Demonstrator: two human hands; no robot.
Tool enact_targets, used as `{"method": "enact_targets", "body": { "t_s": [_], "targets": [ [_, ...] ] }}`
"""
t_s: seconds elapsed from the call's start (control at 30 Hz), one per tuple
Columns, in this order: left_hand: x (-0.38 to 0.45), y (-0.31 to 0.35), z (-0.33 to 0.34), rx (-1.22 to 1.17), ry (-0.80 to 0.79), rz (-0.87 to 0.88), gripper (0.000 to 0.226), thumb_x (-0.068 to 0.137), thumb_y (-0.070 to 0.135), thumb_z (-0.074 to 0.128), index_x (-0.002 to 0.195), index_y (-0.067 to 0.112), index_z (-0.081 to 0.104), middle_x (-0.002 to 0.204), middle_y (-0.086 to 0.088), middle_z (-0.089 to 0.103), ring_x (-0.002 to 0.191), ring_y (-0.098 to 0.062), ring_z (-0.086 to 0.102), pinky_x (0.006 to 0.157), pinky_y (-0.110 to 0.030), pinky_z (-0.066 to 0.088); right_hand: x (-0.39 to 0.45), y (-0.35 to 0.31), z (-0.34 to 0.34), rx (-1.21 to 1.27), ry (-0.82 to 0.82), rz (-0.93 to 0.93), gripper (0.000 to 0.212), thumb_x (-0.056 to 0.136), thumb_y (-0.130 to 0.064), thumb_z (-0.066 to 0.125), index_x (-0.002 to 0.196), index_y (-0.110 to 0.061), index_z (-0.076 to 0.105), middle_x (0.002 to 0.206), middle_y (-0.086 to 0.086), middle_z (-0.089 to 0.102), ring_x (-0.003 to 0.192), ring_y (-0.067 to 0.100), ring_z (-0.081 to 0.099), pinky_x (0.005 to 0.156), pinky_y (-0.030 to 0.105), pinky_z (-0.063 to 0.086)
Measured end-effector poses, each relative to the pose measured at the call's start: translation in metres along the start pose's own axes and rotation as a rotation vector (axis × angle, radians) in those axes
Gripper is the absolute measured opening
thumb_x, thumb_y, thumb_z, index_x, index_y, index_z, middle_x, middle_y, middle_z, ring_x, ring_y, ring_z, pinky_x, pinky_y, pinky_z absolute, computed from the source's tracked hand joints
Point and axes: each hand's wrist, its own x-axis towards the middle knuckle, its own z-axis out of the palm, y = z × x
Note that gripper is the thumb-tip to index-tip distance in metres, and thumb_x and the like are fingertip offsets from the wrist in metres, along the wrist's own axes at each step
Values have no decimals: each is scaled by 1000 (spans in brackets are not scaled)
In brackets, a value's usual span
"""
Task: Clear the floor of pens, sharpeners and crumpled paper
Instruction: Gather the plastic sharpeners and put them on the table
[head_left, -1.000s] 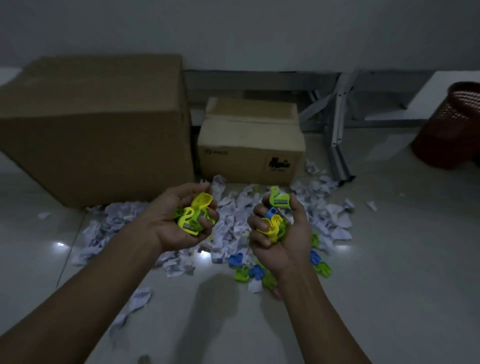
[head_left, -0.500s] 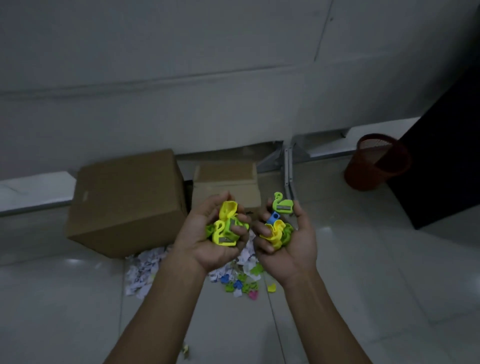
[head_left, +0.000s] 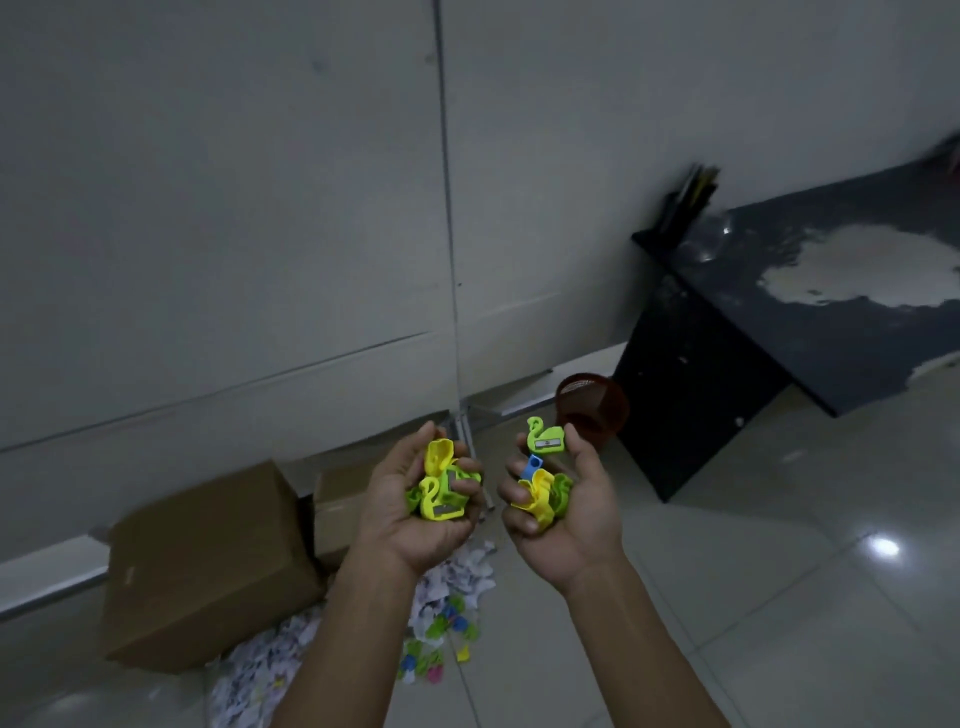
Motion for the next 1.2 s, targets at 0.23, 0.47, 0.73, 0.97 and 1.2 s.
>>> {"method": "enact_targets", "body": {
  "t_s": [0.23, 0.47, 0.73, 0.97, 1.2],
  "targets": [
    [38, -47, 79, 53, -31, -84, 10, 74, 19, 62, 69, 11, 59, 66, -3, 54, 52, -16, 52, 42, -18, 43, -22, -95, -7, 31, -12, -110, 41, 91, -47, 45, 87, -9, 59, 68, 2, 44, 44, 13, 42, 34, 16, 23],
    [121, -69, 147, 103, -48, -205, 13, 72, 18, 64, 64, 9, 60, 67, -4, 53, 51, -18, 53, 41, -20, 44, 4, -192, -27, 104, 26, -217, 39, 89, -47, 49, 90, -9, 59, 67, 3, 49, 44, 13, 45, 33, 16, 25],
    [243, -69, 246, 131, -25, -246, 17, 71, 19, 65, 59, 9, 59, 71, -3, 51, 52, -16, 50, 41, -17, 43, 79, -315, -39, 85, 100, -248, 40, 90, -47, 49, 91, -9, 61, 67, 2, 49, 45, 12, 44, 34, 18, 22],
    [336, -76, 324, 142, -45, -286, 12, 72, 18, 67, 65, 10, 60, 70, -3, 55, 59, -14, 50, 41, -18, 44, 143, -420, -47, 81, 151, -278, 38, 89, -47, 51, 91, -10, 62, 68, 1, 49, 47, 12, 45, 34, 18, 23],
    [427, -81, 375, 120, 46, -269, 25, 81, 19, 65, 63, 4, 60, 68, -6, 55, 62, -14, 48, 42, -16, 43, 231, -519, -70, -47, 254, -303, 32, 85, -48, 63, 95, -18, 59, 64, -1, 50, 44, 9, 45, 31, 17, 26]
  ]
}}
